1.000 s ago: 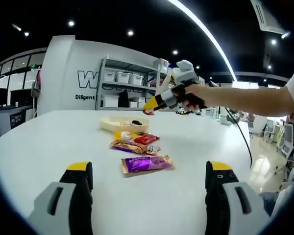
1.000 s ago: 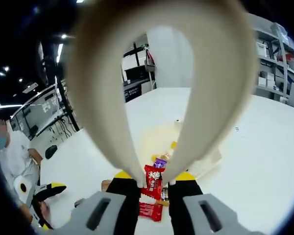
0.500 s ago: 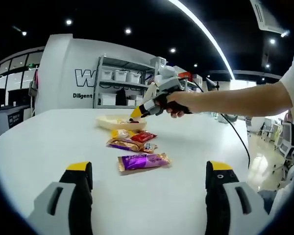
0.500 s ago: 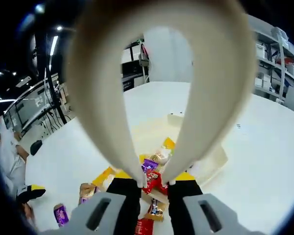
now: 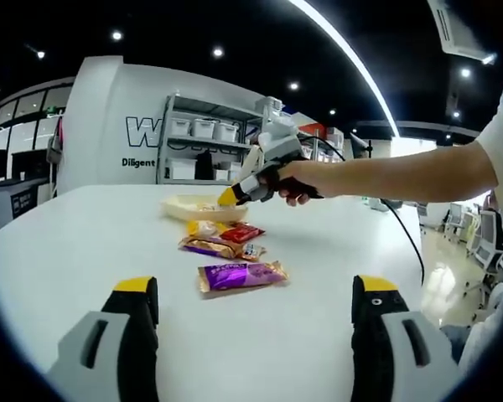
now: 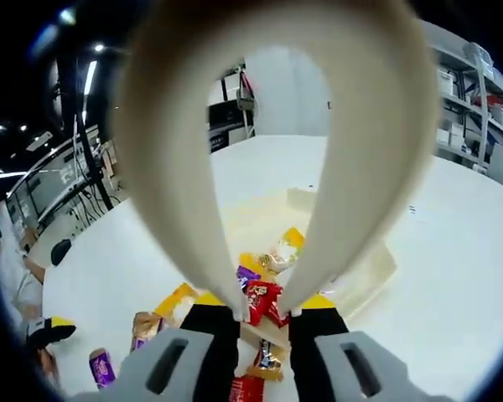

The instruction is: Place the target food into the container with the food tongs after gripping and lifting it, then release it inside without dropping or visibly crushing the food.

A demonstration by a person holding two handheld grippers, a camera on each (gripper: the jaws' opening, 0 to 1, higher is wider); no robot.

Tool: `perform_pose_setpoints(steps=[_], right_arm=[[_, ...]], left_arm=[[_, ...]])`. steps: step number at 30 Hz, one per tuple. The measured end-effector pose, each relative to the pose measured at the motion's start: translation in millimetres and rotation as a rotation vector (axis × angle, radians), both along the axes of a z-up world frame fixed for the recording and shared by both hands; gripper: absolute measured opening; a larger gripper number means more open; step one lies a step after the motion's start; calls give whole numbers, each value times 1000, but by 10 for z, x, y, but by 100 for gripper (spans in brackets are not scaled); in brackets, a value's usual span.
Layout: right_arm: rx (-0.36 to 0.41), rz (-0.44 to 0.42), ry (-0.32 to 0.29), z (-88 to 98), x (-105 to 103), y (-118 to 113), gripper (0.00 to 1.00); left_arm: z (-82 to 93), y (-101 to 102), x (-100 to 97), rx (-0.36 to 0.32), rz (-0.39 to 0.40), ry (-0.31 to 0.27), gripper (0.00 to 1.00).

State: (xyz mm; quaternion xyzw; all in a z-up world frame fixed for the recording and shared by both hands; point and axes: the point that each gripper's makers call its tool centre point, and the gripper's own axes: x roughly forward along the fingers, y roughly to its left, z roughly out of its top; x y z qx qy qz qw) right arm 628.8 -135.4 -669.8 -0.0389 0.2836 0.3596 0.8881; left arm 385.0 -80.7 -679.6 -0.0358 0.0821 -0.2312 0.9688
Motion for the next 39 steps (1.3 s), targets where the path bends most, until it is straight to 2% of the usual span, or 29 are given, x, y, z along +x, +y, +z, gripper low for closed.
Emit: perform_pose_setpoints(steps=[3,7,10,13,17,22,24,26,30,39], right_arm=[[22,7,-3,71,-106,19,16],[8,51,-38,94,-301,56,16],[30,82,-26,102,-487,88,17],[23,106,-24,80,-567,95,17],[-4,117,-2,-97,-618,35,17],[1,107,35,-201,-610,-27,18],[-2,109,35,-212,-616,-39,18],[14,95,60,-200,-641,-59,18],[3,103,55,-208,-752,-101,18],[-1,101,106,-220,-896,-250,18]], left_arm=[[-6,0,-5,-3,-2,6,94],[-8,-5,-10,-5,-7,8,94],[-18,-15,-12,-5,-12,13,94],[-20,-22,-18,-5,-15,14,94],[-27,-33,-24,-4,-14,20,94],[-47,-21,-1,-1,-11,26,94],[-63,-18,13,4,-12,30,94],[-73,-16,29,6,-14,31,94],[-96,-3,56,13,-10,34,94],[-93,-42,1,29,-16,35,93]])
